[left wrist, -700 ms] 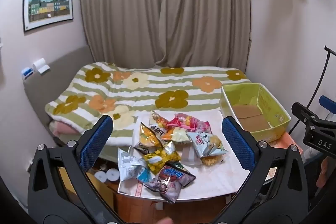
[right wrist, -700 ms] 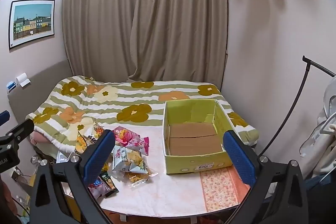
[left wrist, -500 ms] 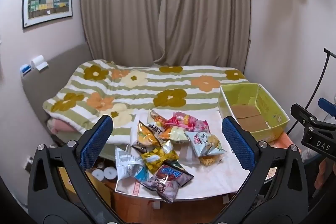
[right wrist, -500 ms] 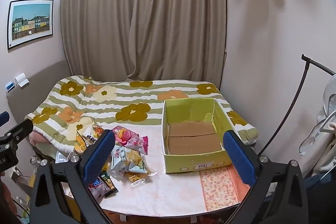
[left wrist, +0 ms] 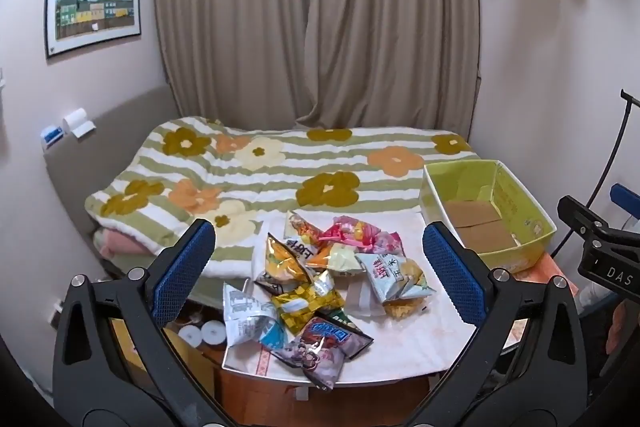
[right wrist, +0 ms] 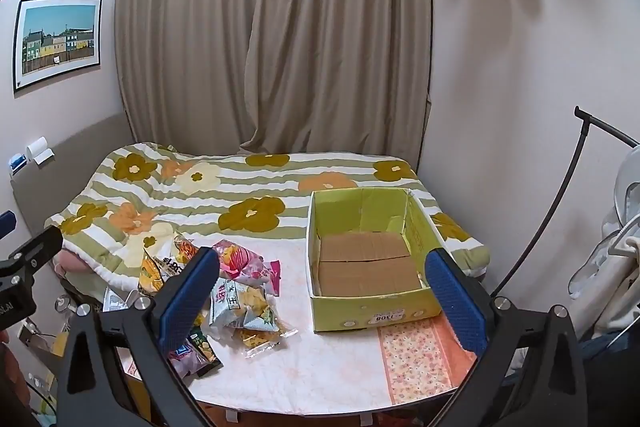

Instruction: Organize snacks

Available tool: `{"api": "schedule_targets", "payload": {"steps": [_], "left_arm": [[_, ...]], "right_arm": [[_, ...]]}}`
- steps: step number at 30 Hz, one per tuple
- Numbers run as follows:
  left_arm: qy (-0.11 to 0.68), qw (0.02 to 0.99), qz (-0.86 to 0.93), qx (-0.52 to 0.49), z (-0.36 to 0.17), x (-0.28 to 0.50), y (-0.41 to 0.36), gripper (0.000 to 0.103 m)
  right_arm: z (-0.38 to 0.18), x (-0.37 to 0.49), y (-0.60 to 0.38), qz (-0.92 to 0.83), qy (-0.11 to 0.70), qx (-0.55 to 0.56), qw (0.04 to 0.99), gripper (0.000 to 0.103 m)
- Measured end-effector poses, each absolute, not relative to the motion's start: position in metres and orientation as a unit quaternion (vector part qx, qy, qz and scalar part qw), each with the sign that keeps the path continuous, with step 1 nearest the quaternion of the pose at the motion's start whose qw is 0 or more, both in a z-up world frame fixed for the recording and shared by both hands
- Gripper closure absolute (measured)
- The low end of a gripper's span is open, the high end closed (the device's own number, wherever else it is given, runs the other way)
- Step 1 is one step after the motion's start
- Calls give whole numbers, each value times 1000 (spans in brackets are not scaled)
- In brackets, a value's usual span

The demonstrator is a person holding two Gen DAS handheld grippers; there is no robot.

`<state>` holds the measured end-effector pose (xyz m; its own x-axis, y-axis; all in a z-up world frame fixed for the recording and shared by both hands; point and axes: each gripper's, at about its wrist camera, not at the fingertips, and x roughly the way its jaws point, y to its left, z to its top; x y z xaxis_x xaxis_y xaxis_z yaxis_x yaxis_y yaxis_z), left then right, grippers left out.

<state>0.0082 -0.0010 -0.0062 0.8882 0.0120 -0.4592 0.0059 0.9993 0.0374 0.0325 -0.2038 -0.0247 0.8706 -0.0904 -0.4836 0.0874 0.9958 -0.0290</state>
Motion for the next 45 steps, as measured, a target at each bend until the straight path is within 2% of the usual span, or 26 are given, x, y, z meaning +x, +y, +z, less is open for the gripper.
{"api": "schedule_targets", "payload": {"steps": [45], "left_arm": [[260,966,4,17,-11,27,0,0]], "right_arm": [[-30,42,-195,-41,254,1,966,1]]}}
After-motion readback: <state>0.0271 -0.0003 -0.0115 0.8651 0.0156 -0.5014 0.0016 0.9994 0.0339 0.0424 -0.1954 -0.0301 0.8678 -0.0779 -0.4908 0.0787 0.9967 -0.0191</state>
